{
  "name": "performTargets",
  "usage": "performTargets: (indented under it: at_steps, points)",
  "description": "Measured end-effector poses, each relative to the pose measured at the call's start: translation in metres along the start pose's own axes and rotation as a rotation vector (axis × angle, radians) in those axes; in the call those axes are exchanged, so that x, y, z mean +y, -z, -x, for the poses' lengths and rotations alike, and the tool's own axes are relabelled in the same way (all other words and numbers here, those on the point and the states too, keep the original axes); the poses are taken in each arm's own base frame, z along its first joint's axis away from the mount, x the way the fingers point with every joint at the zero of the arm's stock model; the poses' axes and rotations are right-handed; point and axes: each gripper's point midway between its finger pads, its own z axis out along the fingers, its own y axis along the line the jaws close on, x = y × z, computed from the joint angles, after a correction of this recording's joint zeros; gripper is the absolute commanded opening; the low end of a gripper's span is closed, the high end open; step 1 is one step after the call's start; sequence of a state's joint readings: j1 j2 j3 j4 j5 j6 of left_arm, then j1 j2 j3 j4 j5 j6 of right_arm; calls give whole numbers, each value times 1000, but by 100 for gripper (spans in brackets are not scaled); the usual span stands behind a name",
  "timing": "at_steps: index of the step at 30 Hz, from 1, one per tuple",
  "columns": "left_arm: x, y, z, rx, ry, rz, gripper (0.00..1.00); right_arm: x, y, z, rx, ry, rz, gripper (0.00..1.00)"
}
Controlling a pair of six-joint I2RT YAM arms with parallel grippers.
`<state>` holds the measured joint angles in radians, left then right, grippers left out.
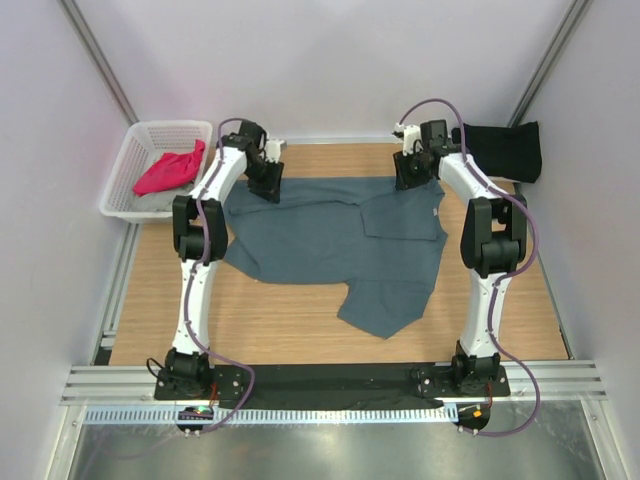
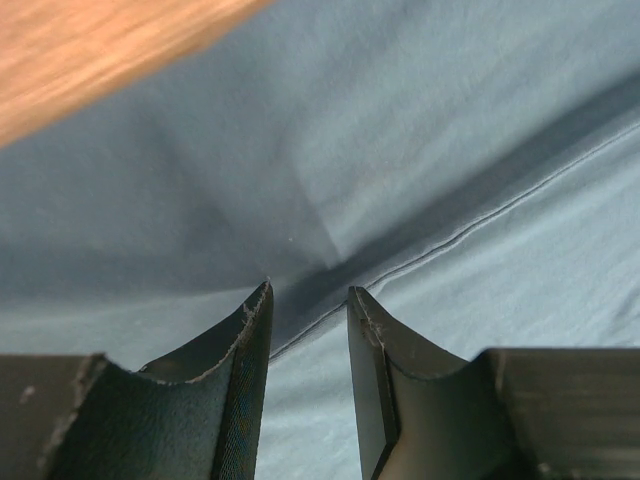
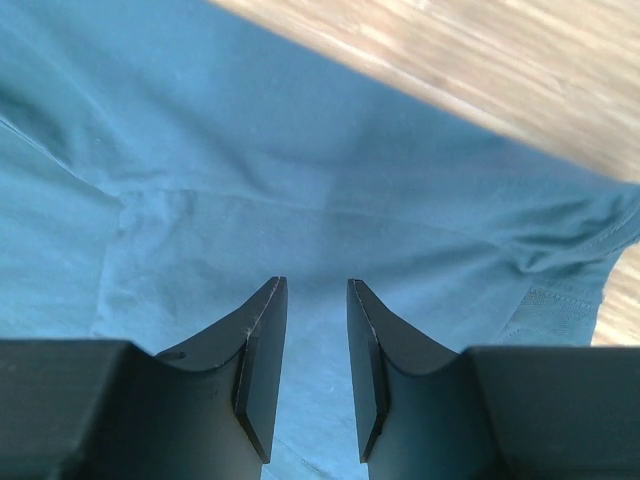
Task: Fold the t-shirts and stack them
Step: Fold the tshirt
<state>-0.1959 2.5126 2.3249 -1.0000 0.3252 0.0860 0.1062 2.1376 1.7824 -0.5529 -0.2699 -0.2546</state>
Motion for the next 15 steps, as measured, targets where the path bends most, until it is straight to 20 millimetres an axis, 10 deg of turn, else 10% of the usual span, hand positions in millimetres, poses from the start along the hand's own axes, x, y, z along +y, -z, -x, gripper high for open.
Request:
performTargets:
  at_steps: [15]
  points:
    - [-30,24,-98,222,86,-80,34,-2,-2,-11,23,-14,3,37]
